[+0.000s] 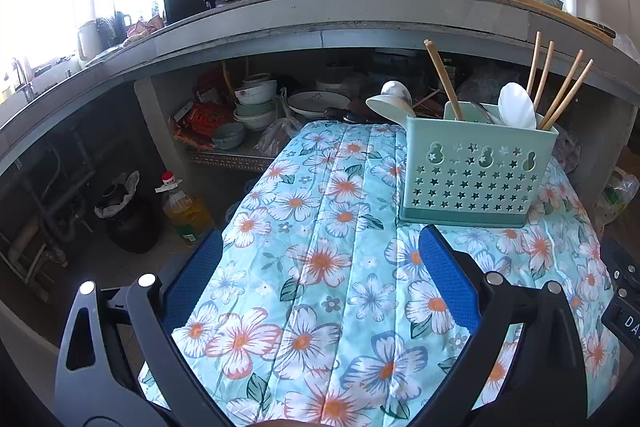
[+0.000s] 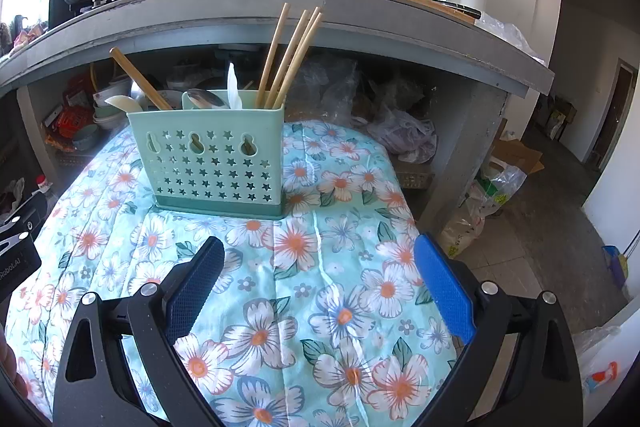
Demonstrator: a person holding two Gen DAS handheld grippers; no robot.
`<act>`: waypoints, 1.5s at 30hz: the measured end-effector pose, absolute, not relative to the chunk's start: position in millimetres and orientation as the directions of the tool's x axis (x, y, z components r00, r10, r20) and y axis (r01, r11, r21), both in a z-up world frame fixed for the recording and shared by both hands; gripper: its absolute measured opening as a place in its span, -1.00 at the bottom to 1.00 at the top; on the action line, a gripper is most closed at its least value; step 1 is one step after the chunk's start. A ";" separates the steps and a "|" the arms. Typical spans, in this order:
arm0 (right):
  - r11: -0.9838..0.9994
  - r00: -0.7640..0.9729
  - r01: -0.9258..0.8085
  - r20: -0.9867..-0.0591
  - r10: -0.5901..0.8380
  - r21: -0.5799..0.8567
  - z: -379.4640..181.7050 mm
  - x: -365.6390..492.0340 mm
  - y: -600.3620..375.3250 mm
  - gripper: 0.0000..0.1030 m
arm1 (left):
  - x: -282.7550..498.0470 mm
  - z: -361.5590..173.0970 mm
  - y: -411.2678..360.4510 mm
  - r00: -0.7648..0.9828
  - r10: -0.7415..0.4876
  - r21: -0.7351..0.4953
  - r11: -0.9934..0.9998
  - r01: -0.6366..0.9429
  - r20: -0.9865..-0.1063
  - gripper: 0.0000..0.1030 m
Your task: Organize utensils
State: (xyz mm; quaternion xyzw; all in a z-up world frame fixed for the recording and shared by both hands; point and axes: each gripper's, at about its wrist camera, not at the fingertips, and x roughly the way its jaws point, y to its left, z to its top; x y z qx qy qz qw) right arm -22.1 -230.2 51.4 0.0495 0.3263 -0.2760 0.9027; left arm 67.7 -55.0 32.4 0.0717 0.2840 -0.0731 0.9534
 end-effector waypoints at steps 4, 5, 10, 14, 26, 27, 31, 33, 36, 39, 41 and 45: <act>0.843 0.636 0.530 -0.616 -0.466 -0.091 51.6 -22.1 -230.2 0.80 | 68.1 32.0 -54.4 0.826 -0.099 0.093 0.979 0.180 -0.555 0.83; 0.843 0.635 0.531 -0.616 -0.466 -0.090 51.6 -22.1 -230.2 0.80 | 68.2 32.0 -54.3 0.826 -0.099 0.093 0.979 0.179 -0.555 0.83; 0.843 0.635 0.530 -0.616 -0.466 -0.090 51.7 -22.2 -230.2 0.81 | 68.8 31.6 -54.1 0.824 -0.100 0.094 0.979 0.182 -0.557 0.83; 0.843 0.635 0.530 -0.616 -0.466 -0.091 51.8 -22.2 -230.0 0.81 | 68.7 30.9 -53.9 0.821 -0.102 0.090 0.979 0.183 -0.561 0.83; 0.843 0.635 0.531 -0.617 -0.465 -0.090 52.0 -22.2 -230.3 0.81 | 69.4 30.4 -53.6 0.817 -0.102 0.088 0.979 0.183 -0.567 0.83; 0.843 0.634 0.531 -0.617 -0.465 -0.090 52.0 -22.2 -230.3 0.81 | 69.3 30.3 -53.7 0.817 -0.103 0.087 0.979 0.184 -0.568 0.83; 0.843 0.635 0.530 -0.617 -0.466 -0.090 51.2 -22.3 -230.1 0.81 | 69.0 29.8 -53.6 0.816 -0.103 0.086 0.979 0.183 -0.569 0.83; 0.843 0.635 0.531 -0.617 -0.465 -0.089 51.3 -22.2 -230.2 0.81 | 69.6 30.3 -53.4 0.816 -0.103 0.087 0.979 0.184 -0.569 0.83; 0.843 0.634 0.531 -0.617 -0.465 -0.090 51.3 -22.1 -230.1 0.81 | 68.6 29.0 -54.0 0.814 -0.103 0.087 0.979 0.185 -0.572 0.83; 0.843 0.634 0.531 -0.617 -0.465 -0.090 51.3 -22.2 -230.2 0.81 | 67.8 28.7 -54.2 0.812 -0.104 0.085 0.979 0.185 -0.574 0.83; 0.843 0.634 0.531 -0.618 -0.465 -0.089 51.4 -22.1 -230.3 0.81 | 68.5 29.0 -54.0 0.811 -0.104 0.085 0.979 0.186 -0.575 0.83; 0.843 0.635 0.531 -0.617 -0.465 -0.089 51.8 -22.4 -230.1 0.81 | 68.5 29.2 -54.4 0.809 -0.106 0.083 0.979 0.188 -0.578 0.83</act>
